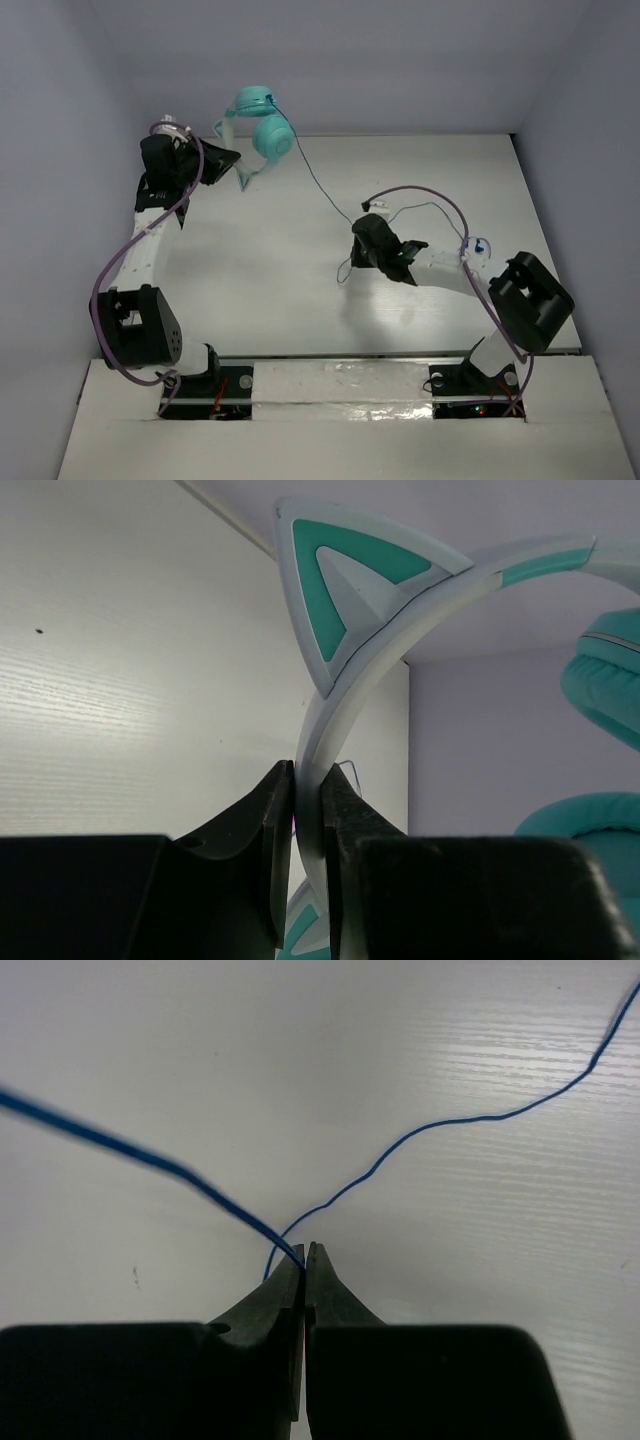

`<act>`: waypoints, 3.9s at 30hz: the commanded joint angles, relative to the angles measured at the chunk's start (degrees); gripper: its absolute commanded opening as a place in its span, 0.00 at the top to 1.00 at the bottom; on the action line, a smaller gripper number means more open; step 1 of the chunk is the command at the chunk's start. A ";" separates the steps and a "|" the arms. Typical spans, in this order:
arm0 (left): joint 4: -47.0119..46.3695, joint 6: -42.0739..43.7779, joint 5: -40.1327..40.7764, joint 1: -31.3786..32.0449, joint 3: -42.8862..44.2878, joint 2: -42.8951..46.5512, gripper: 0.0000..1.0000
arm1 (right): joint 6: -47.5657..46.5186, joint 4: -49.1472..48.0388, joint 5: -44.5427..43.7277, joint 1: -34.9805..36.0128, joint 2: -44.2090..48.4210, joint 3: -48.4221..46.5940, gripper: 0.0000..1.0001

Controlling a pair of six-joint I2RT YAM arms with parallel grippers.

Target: Wrap the headphones

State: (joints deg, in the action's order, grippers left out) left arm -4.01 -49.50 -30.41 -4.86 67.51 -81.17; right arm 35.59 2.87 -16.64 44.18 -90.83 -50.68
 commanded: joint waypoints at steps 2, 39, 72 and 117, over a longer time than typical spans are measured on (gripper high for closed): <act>-9.17 -5.52 -1.49 0.20 -1.67 1.62 1.00 | -2.19 1.87 -2.51 5.29 0.04 -4.69 1.00; 0.24 19.25 36.75 25.34 -7.28 -1.54 1.00 | -18.98 26.39 -1.38 27.11 4.95 -30.36 1.00; 24.57 36.73 36.66 36.77 -2.91 4.26 1.00 | -19.25 27.54 6.17 3.80 19.71 -22.03 1.00; 22.81 39.65 16.52 35.62 2.54 12.96 1.00 | -13.36 5.05 0.03 -2.00 27.10 -4.62 0.71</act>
State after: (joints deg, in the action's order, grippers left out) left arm 22.22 -6.90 -15.25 31.07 65.39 -70.87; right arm 20.80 15.11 -19.03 42.57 -65.08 -57.34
